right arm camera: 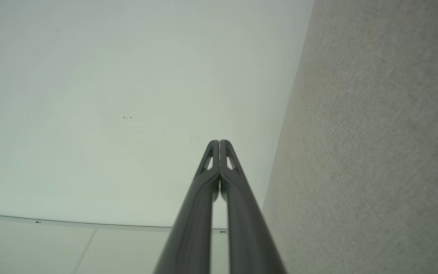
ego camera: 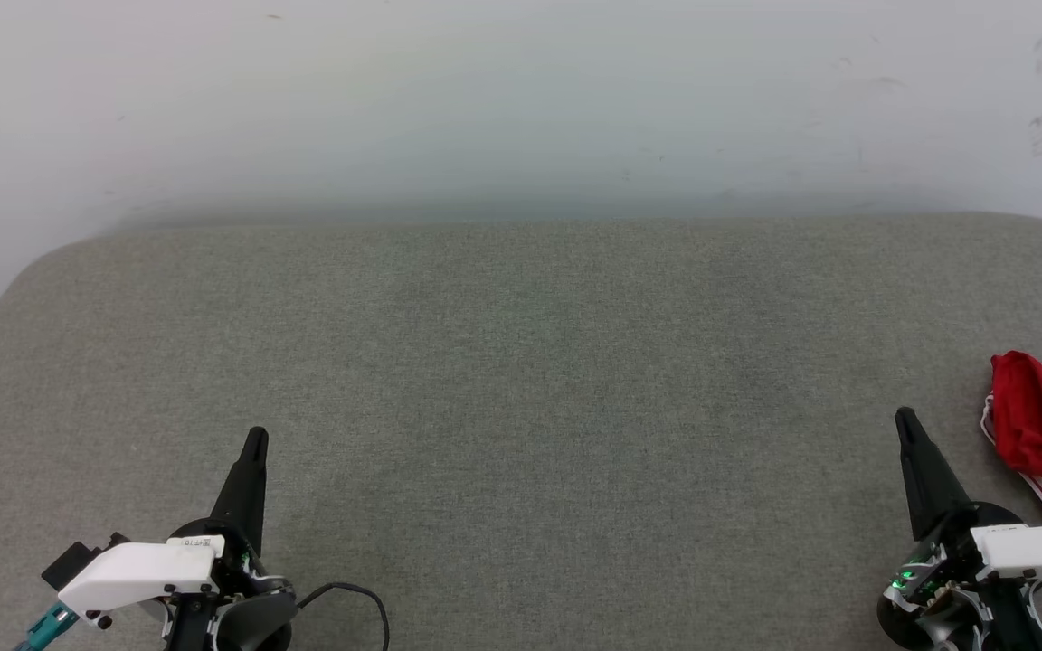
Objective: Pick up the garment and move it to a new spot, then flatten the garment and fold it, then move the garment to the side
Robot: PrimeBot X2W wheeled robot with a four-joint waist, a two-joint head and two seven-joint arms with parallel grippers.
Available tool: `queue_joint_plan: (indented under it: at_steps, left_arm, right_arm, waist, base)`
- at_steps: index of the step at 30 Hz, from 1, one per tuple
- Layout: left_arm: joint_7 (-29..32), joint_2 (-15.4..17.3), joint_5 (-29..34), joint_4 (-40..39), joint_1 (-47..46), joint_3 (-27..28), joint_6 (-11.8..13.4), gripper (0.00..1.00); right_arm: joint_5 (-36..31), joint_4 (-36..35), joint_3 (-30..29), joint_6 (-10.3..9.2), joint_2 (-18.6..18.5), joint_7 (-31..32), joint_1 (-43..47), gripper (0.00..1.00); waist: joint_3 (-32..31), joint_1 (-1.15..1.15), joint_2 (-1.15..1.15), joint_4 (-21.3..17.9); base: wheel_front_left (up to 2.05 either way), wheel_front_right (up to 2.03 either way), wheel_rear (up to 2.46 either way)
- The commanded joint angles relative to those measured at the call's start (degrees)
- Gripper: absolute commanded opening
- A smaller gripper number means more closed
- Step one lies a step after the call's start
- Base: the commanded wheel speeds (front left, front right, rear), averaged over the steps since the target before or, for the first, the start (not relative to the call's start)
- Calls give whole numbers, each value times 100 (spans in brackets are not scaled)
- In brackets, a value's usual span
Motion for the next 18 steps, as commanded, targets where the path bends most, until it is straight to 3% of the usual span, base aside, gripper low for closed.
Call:
queue_joint_plan:
  at_steps: [1,18]
  left_arm:
    - [31,-9,-5,-23,-58,15,-22,0]
    - [30,-9,-6,-22,-55,14,-22,0]
  right_arm:
    - [7,9,-9,0,12,16,-87,0]
    - [-23,11,-31,0,30,30,-80,0]
  waist:
    - [0,0,0,0]
    - [0,0,0,0]
  base:
    - [0,0,0]
    - [0,0,0]
